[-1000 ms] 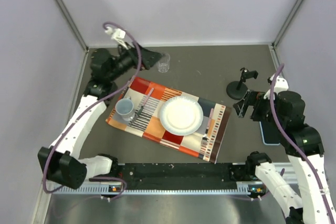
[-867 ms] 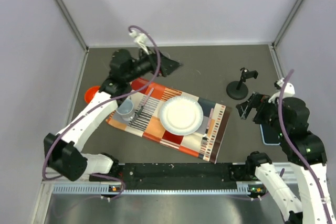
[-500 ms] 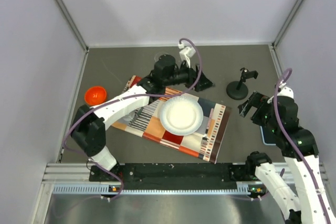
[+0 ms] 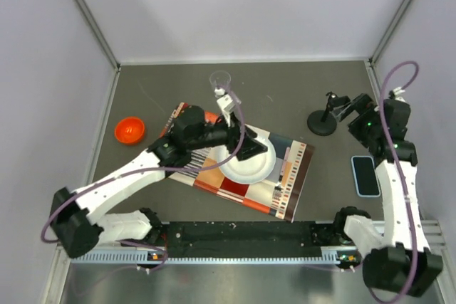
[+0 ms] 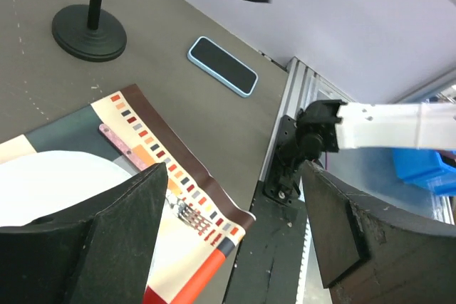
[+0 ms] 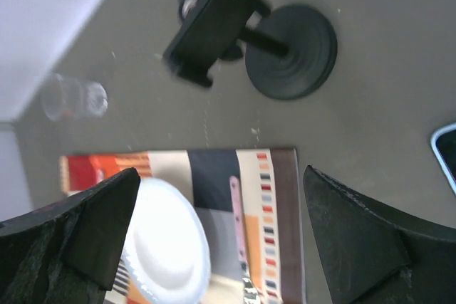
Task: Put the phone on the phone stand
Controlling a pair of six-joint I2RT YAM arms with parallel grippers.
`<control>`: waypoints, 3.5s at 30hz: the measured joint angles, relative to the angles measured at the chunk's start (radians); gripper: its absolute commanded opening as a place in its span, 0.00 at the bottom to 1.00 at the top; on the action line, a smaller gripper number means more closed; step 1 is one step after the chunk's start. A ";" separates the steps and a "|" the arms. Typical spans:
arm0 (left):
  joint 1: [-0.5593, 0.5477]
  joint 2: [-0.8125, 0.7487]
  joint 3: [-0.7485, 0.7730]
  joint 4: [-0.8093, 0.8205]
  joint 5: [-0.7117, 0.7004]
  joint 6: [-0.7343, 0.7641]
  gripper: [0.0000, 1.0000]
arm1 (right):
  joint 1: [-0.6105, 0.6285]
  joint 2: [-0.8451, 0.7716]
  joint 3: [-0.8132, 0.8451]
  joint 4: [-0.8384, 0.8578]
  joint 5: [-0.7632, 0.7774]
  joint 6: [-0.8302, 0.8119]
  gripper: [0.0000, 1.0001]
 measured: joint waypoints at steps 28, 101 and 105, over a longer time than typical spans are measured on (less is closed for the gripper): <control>-0.138 -0.281 -0.061 -0.211 -0.062 0.138 0.86 | -0.255 0.545 -0.052 0.761 -0.488 0.264 0.65; -0.138 -0.166 0.012 -0.256 -0.122 -0.008 0.82 | 0.605 0.538 -0.201 0.974 0.929 1.006 0.15; -0.138 -0.171 0.012 -0.256 -0.122 -0.007 0.82 | 0.605 0.558 -0.186 0.990 0.947 0.986 0.19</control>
